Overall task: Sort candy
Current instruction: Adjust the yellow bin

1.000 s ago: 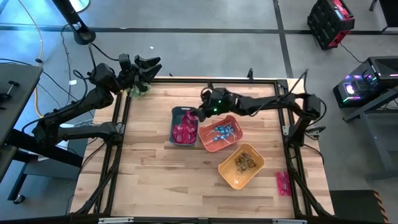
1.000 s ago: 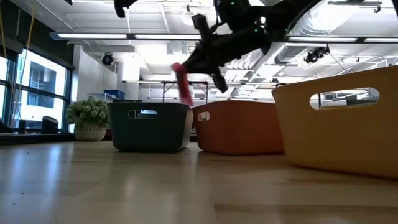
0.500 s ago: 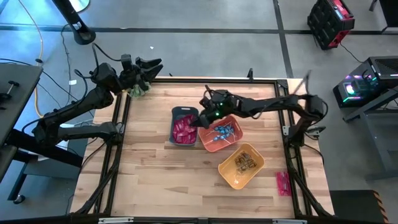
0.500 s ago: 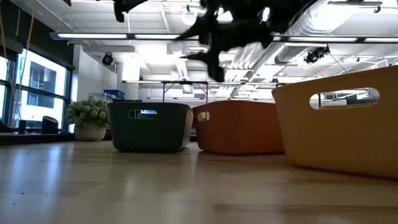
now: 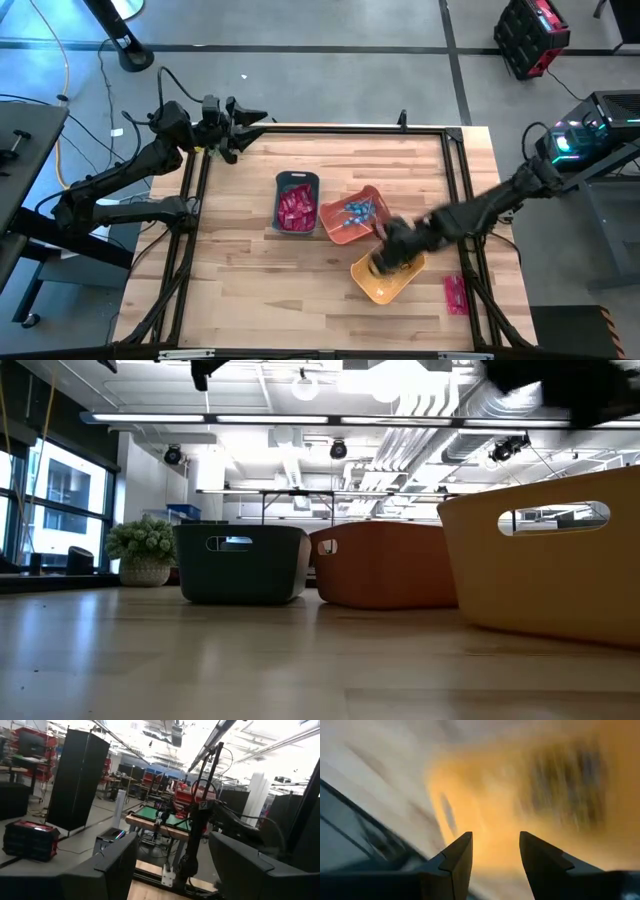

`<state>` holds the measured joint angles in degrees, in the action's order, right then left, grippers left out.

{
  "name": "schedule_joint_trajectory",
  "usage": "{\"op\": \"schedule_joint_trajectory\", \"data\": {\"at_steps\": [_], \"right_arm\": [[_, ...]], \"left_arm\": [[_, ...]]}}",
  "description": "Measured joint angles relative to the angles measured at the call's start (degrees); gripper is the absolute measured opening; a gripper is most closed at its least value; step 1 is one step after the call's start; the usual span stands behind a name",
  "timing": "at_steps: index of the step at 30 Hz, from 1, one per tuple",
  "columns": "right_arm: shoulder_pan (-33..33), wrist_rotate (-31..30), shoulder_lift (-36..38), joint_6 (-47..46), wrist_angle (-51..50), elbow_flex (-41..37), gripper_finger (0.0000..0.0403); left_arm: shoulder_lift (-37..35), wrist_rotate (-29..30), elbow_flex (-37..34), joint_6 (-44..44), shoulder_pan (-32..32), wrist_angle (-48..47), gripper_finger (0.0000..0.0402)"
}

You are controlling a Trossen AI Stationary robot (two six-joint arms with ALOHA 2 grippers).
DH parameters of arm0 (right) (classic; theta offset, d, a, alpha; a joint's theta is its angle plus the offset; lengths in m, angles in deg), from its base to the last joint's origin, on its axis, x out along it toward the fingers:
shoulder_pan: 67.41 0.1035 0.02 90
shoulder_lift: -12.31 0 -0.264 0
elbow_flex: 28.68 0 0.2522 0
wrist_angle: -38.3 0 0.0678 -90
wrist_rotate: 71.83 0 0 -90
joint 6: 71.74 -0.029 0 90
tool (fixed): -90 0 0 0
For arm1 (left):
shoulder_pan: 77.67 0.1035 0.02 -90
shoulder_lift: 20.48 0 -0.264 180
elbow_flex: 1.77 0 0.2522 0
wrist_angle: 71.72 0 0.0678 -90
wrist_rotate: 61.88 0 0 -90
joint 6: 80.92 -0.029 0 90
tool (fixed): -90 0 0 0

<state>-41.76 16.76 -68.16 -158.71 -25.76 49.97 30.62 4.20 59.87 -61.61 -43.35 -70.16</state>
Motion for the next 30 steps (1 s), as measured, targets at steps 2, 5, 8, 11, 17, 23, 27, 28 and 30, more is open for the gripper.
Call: {"op": "schedule_joint_trajectory", "data": {"at_steps": [2,5,8,11,17,23,27,28,30], "right_arm": [[5.3,4.1,-0.9,-7.9,-3.0,0.0,0.0156],[11.9,9.3,-2.2,-18.0,-6.5,0.0,0.0156],[16.7,8.9,-2.3,-25.4,-6.9,0.0,0.0156],[19.9,10.2,-3.0,-29.8,-7.7,0.0,0.0155],[21.4,20.1,-9.6,-21.6,-15.5,-0.1,0.0155],[17.5,24.5,-18.7,0.7,-16.3,-0.1,0.0155],[16.2,28.3,-24.7,13.5,-16.4,-0.1,0.0155],[16.3,29.2,-25.9,15.6,-16.5,-0.1,0.0155],[17.1,30.0,-27.4,17.9,-16.5,-0.2,0.0155]], "left_arm": [[0.0,-0.2,0.0,0.1,0.0,-0.1,0.0239],[0.0,-0.4,0.0,0.1,0.0,-0.1,0.0239],[0.0,-0.4,0.0,0.0,0.0,0.0,0.0239],[0.0,-0.4,0.0,0.0,0.0,-0.1,0.0239],[0.0,-0.4,0.0,0.1,0.0,0.1,0.0239],[0.0,2.3,0.0,0.1,0.0,1.2,0.0239],[0.0,2.6,0.0,0.1,0.0,1.3,0.0239],[0.0,2.6,0.0,0.1,0.0,1.3,0.0239],[0.0,2.6,0.0,1.0,0.0,1.3,0.0239]]}}
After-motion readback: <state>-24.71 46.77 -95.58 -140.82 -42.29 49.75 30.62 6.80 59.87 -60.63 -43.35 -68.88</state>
